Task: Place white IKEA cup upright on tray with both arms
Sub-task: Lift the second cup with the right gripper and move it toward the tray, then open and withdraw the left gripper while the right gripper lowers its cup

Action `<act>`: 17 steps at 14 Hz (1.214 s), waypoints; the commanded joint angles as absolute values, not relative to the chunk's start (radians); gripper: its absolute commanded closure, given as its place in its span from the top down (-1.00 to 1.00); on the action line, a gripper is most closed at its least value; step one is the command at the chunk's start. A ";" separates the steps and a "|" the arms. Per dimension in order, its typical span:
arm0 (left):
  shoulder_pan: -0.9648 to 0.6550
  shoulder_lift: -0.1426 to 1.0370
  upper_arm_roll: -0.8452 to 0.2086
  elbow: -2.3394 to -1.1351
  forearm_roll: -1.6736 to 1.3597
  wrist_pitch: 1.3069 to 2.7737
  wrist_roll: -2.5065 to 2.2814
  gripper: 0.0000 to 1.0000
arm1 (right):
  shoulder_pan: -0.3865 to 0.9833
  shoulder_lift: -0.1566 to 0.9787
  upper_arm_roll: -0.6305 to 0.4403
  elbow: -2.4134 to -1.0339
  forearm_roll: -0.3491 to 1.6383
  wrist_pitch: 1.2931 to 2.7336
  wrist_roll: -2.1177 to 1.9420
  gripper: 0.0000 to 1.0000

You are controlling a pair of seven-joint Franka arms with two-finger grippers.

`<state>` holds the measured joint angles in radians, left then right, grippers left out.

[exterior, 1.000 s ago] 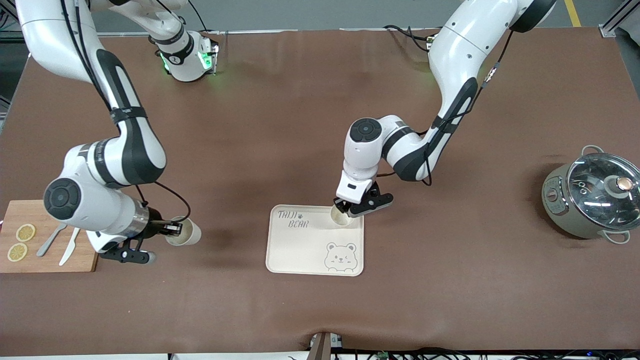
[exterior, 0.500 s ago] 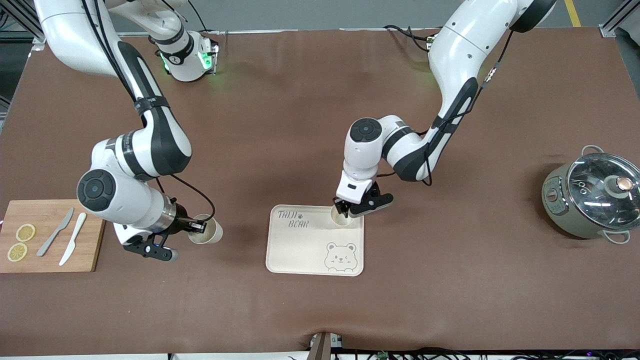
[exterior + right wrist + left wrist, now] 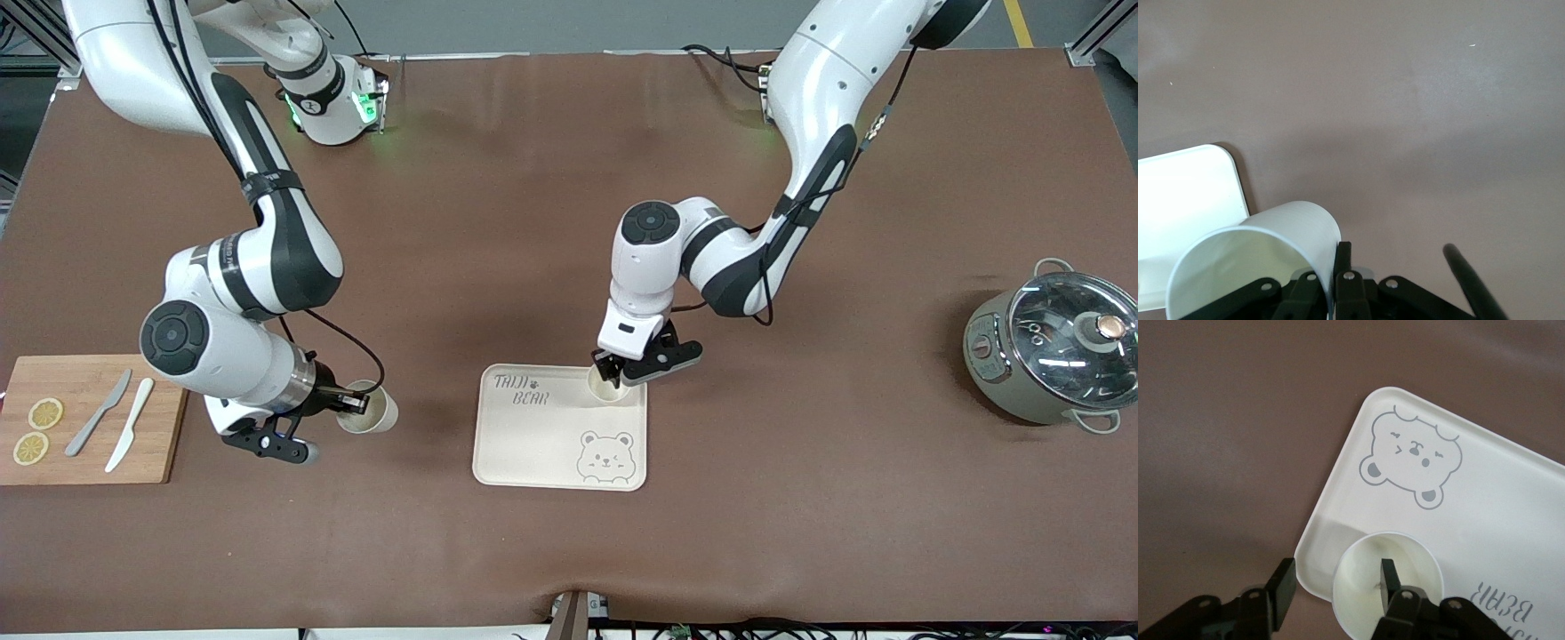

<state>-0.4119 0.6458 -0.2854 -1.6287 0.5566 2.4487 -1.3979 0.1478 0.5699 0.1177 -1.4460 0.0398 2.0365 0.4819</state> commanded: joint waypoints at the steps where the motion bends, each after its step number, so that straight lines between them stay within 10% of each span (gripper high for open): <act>1: -0.396 0.569 -0.317 -1.643 0.526 2.367 -1.410 0.18 | 0.158 0.565 0.109 -1.436 0.058 2.028 0.495 -1.00; 3: -0.393 0.535 -0.319 -1.643 0.470 2.324 -1.404 0.23 | 0.172 0.566 0.110 -1.436 0.057 2.029 0.556 -1.00; 6: -0.384 0.515 -0.319 -1.632 0.457 2.298 -1.388 1.00 | 0.225 0.571 0.109 -1.424 0.052 2.037 0.653 -1.00; 17: -0.164 0.434 -0.324 -1.589 0.322 2.200 -0.942 1.00 | 0.425 0.701 0.098 -1.261 0.034 2.118 0.956 -1.00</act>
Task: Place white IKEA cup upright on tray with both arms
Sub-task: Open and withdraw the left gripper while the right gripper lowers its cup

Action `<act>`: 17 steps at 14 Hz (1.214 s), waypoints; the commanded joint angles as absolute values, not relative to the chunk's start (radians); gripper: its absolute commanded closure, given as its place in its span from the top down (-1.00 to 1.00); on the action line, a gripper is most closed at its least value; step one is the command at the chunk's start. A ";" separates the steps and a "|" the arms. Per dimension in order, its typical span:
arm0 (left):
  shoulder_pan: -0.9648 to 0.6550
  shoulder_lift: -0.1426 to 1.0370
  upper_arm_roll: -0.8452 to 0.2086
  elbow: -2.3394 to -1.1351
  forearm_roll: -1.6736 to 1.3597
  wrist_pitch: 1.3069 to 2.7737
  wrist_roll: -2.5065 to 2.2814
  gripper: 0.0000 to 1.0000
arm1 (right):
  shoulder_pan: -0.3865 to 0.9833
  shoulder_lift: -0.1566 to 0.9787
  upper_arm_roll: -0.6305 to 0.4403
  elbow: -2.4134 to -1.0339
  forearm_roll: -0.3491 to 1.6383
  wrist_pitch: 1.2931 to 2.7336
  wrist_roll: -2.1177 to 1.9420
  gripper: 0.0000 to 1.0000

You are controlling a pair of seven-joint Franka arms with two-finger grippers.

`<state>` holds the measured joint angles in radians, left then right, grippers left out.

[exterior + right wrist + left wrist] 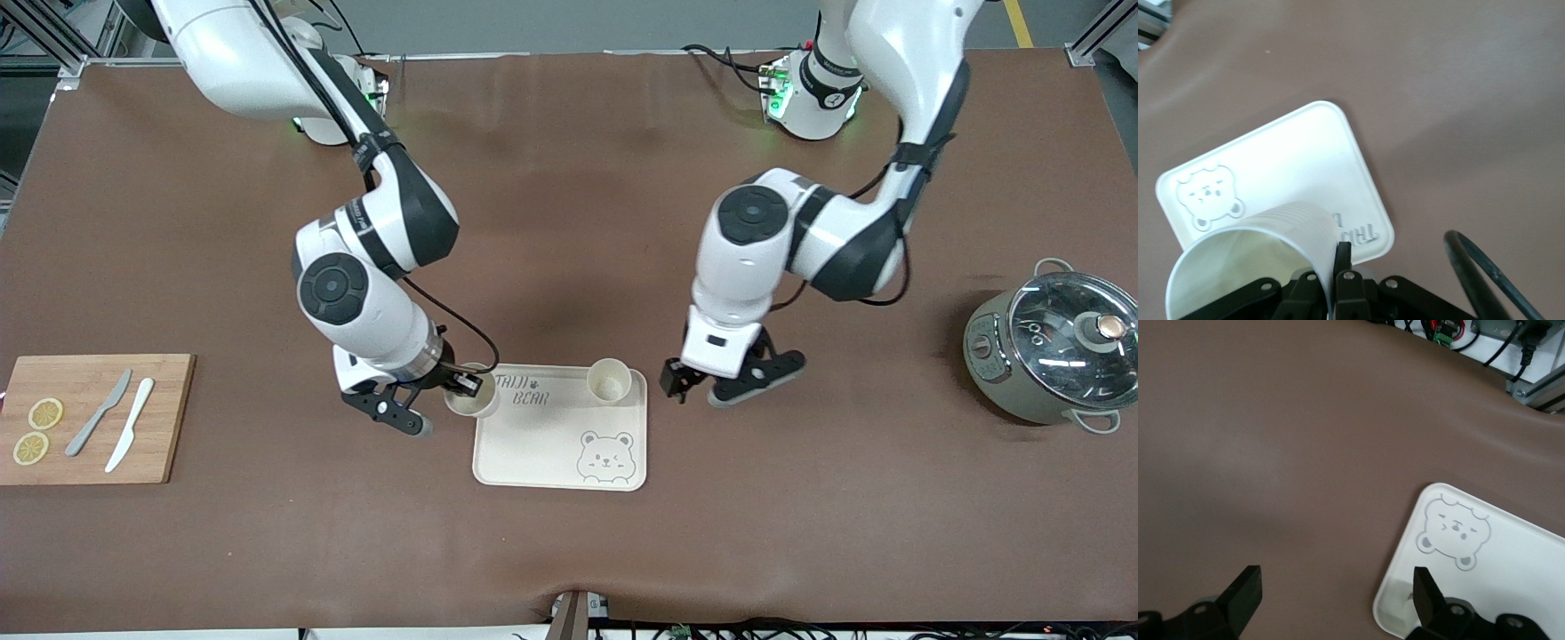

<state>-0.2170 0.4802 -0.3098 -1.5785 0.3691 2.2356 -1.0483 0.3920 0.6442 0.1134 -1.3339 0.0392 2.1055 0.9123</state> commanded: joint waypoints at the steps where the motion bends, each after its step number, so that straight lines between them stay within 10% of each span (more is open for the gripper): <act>1: -0.143 0.427 -0.324 -1.591 0.315 2.191 -0.901 1.00 | 0.439 0.719 0.092 -1.243 0.026 2.121 0.962 -1.00; 17: 0.107 0.246 -0.316 -1.598 0.166 1.910 -0.371 1.00 | 0.499 0.893 0.057 -1.215 -0.054 2.318 1.046 -1.00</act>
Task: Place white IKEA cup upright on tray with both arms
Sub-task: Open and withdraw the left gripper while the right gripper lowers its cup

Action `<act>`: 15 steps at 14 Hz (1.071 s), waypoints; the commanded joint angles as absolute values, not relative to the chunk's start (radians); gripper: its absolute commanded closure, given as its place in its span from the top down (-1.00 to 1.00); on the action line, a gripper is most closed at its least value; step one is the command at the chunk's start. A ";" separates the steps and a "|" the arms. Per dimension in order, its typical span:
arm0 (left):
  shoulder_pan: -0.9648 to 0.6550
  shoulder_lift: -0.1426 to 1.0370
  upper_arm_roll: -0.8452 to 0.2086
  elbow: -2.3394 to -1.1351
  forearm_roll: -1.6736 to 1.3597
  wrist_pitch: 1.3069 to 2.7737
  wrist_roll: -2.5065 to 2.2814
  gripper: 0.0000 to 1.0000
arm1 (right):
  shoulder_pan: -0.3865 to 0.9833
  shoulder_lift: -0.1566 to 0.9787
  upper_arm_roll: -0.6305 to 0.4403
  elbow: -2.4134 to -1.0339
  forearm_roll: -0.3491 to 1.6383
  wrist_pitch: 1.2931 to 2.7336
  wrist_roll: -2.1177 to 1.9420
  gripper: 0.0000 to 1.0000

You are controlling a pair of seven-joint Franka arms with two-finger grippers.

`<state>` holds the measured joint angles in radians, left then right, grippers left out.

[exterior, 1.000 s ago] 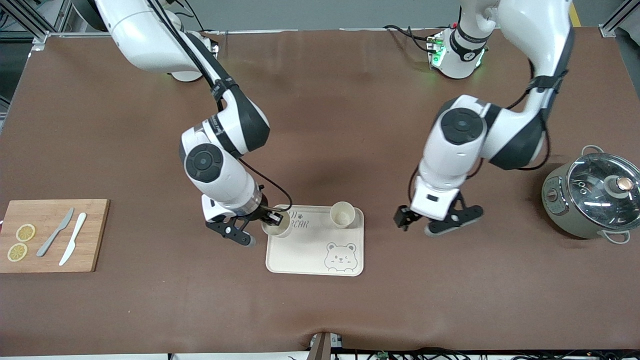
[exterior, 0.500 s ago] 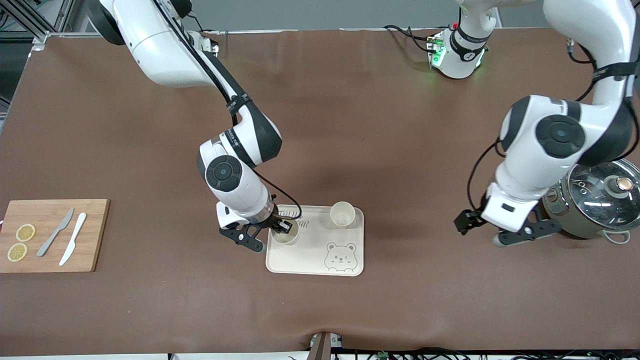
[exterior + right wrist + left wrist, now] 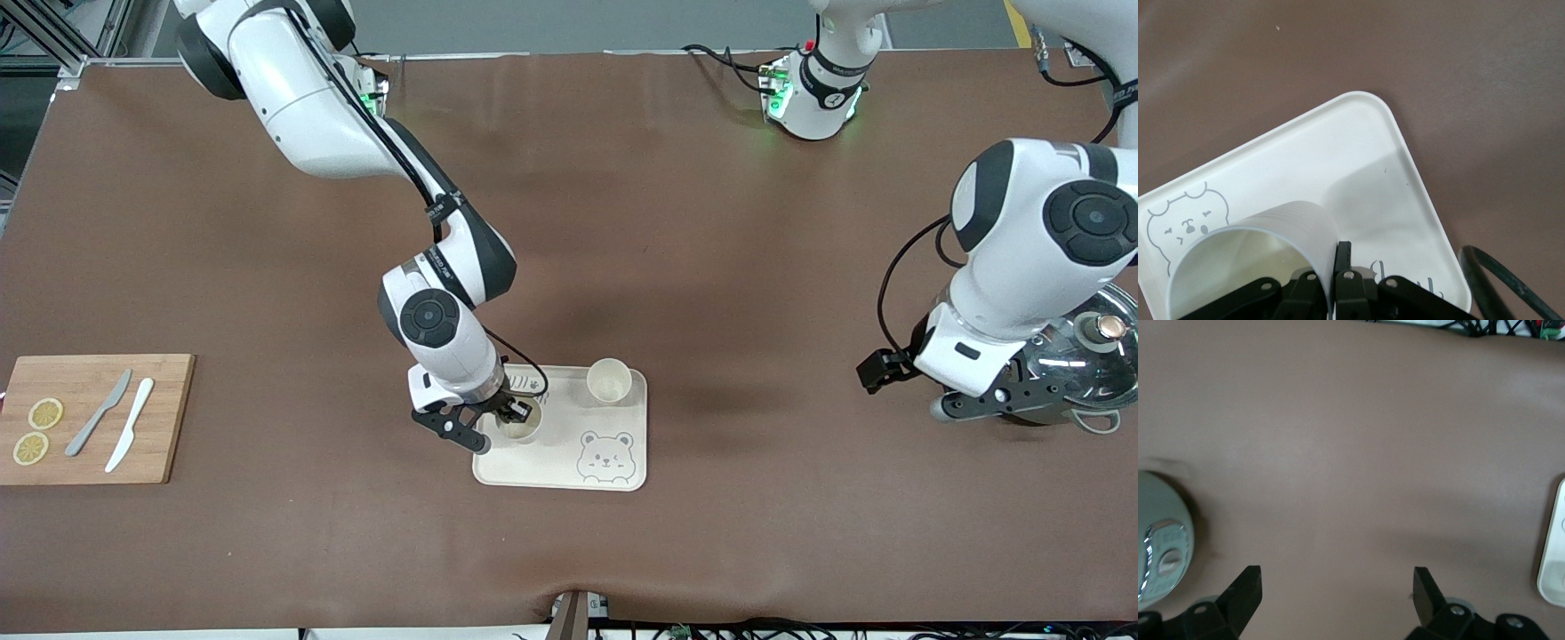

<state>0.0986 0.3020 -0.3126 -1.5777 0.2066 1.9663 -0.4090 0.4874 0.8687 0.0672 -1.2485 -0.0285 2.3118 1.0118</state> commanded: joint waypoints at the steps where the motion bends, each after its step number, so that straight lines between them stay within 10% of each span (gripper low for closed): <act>1: 0.104 0.221 -0.310 -1.600 0.143 1.881 -0.355 1.00 | 0.499 0.900 0.057 -1.215 -0.058 2.330 1.052 -1.00; 15: -0.009 -0.038 -0.086 -1.637 -0.044 1.575 -0.120 1.00 | 0.514 0.948 0.048 -1.226 -0.083 2.413 1.071 -1.00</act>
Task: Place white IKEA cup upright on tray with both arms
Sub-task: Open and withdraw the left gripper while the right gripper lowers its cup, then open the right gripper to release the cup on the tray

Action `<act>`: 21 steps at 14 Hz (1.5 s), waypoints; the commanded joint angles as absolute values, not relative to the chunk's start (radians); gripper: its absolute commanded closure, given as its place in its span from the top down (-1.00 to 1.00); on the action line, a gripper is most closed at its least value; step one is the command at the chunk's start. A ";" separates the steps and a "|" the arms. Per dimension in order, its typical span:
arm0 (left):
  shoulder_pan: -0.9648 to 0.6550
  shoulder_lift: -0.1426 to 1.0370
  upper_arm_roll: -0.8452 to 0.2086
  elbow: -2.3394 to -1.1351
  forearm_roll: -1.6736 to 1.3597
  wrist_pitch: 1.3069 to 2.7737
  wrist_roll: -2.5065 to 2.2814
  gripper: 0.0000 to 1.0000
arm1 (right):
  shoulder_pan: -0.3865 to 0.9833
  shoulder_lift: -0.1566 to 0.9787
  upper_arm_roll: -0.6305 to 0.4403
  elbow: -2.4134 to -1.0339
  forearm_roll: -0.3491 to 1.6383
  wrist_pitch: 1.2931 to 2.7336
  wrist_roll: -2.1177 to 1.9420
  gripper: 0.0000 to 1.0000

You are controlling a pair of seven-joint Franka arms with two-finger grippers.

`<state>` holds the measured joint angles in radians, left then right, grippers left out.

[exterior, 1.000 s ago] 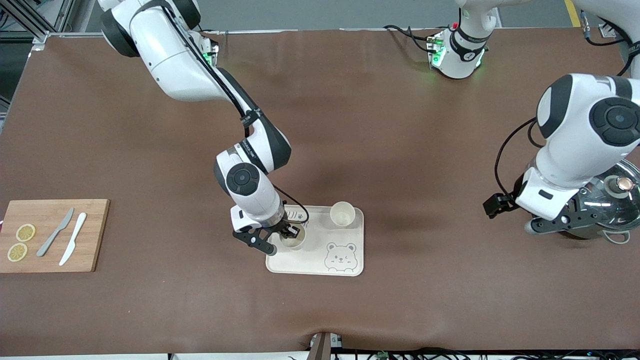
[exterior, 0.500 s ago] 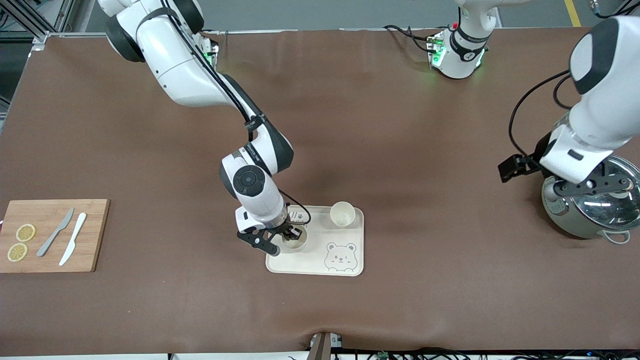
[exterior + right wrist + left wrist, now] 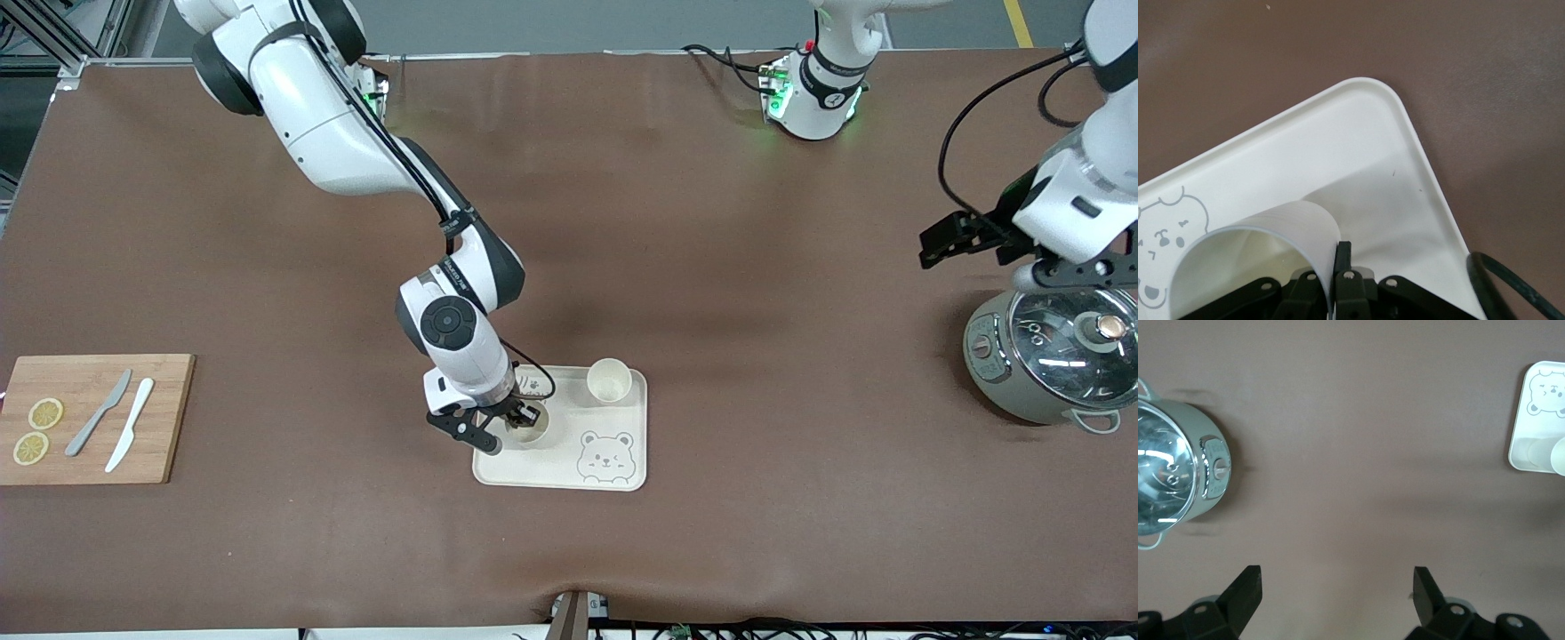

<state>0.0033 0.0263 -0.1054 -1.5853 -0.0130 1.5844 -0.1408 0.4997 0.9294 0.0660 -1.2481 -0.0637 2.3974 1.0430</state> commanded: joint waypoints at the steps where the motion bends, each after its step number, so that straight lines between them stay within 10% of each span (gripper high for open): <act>1: -0.006 -0.061 -0.081 -1.652 -0.058 1.578 -0.106 1.00 | 0.523 0.948 0.043 -1.226 -0.083 2.413 1.071 -1.00; 7: -0.008 -0.091 -0.049 -1.669 -0.058 1.640 -0.049 1.00 | 0.529 0.948 0.035 -1.230 -0.083 2.413 1.071 -0.91; 14: -0.012 -0.005 -0.006 -1.553 -0.048 1.643 -0.009 1.00 | 0.523 0.946 0.035 -1.230 -0.083 2.411 1.068 0.13; 17: -0.014 0.029 -0.008 -1.502 -0.046 1.623 -0.009 1.00 | 0.522 0.945 0.034 -1.230 -0.084 2.411 1.065 1.00; 21: -0.017 0.051 -0.006 -1.471 -0.049 1.620 -0.009 1.00 | 0.517 0.925 0.035 -1.229 -0.101 2.399 1.052 1.00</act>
<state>-0.0073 0.0296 -0.0162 -1.5194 -0.0364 1.6480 -0.0233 0.5178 0.9350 0.0373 -1.2429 -0.0824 2.4113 1.0453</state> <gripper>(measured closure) 0.000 0.000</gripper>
